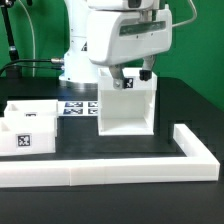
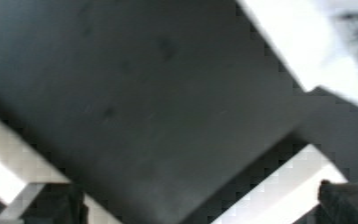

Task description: Assemble drawer

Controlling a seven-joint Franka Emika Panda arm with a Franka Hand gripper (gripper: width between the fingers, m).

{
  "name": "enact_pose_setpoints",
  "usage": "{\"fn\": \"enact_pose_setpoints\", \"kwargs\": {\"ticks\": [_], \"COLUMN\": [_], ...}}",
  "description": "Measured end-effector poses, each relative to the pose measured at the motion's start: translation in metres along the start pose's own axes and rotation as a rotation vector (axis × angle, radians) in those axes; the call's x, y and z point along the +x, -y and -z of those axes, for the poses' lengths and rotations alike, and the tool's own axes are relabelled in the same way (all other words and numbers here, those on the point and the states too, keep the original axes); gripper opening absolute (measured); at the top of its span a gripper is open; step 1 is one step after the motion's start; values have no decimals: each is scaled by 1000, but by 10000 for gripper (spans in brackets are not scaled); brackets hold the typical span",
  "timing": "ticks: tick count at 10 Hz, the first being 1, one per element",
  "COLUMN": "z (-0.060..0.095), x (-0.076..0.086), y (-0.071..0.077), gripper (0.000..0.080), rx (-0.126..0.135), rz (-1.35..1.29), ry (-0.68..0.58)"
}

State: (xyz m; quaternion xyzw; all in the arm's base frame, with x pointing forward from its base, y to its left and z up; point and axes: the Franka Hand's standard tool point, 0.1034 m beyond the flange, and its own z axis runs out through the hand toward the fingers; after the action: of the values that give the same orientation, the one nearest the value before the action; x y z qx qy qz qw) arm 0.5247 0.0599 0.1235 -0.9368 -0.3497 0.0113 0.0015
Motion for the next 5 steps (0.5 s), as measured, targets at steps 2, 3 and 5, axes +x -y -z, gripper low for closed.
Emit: {"fn": "enact_pose_setpoints", "kwargs": {"ticks": [2, 3, 5], "z": [6, 4, 4], "x": [2, 0, 0], "y": [10, 10, 10], "gripper": [650, 650, 650], "rx": [-5, -3, -2], "rz": [-59, -59, -59], "ry": [-1, 1, 2]}}
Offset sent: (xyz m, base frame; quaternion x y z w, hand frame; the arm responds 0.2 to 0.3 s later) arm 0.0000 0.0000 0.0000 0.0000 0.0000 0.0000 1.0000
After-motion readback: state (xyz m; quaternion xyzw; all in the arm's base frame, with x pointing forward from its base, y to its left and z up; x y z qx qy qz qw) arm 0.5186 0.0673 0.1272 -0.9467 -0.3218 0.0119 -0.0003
